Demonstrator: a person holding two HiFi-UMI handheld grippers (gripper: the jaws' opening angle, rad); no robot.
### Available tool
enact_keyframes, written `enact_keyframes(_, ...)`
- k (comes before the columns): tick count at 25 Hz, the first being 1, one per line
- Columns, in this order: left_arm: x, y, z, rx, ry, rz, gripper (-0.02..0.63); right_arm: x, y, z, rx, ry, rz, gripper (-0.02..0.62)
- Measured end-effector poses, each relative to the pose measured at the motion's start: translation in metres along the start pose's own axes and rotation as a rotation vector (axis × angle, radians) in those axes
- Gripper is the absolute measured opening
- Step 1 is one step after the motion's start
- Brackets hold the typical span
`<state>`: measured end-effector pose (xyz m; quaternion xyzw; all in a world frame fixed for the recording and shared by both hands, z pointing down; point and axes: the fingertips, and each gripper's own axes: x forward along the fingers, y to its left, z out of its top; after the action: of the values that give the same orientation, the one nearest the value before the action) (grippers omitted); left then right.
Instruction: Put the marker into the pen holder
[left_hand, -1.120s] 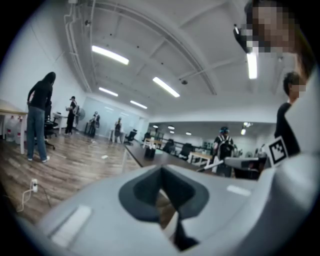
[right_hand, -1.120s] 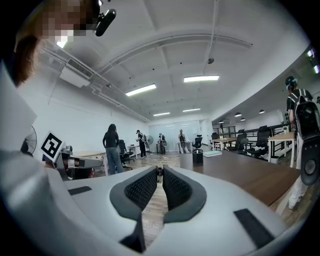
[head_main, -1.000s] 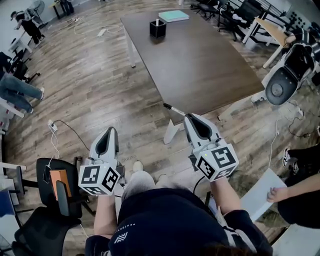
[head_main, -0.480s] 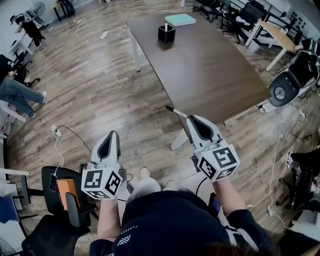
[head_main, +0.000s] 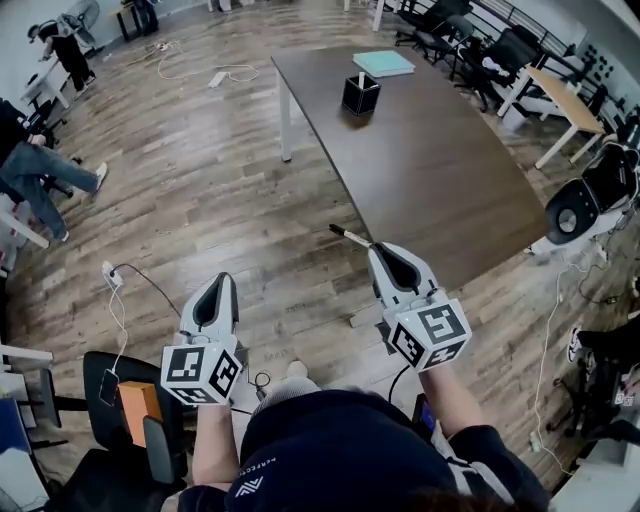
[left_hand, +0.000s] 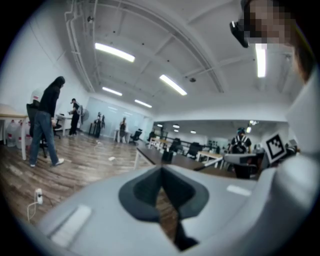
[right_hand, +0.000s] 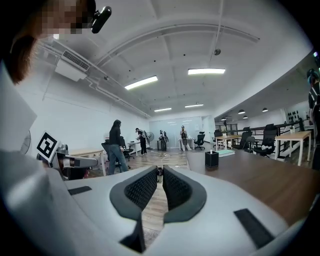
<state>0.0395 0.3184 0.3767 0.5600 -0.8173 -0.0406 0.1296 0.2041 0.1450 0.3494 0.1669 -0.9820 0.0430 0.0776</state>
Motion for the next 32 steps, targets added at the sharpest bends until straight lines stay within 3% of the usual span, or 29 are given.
enact_keyframes(8, 0.019, 0.046, 0.005, 0.038, 0.031, -0.006, 0.005, 0.064, 0.017, 0.009, -0.015, -0.004, 0.017, 0.032)
enact_keyframes(13, 0.047, 0.069, 0.005, 0.014, 0.041, 0.005, 0.005, 0.098, 0.009, 0.012, -0.021, 0.009, 0.021, 0.032)
enact_keyframes(23, 0.179, 0.092, 0.038, 0.005, 0.043, -0.027, 0.005, 0.207, -0.058, 0.039, -0.004, 0.005, 0.029, 0.032)
enact_keyframes(32, 0.292, 0.078, 0.059, 0.04, 0.062, -0.125, 0.005, 0.269, -0.132, 0.052, 0.031, -0.011, -0.019, 0.032)
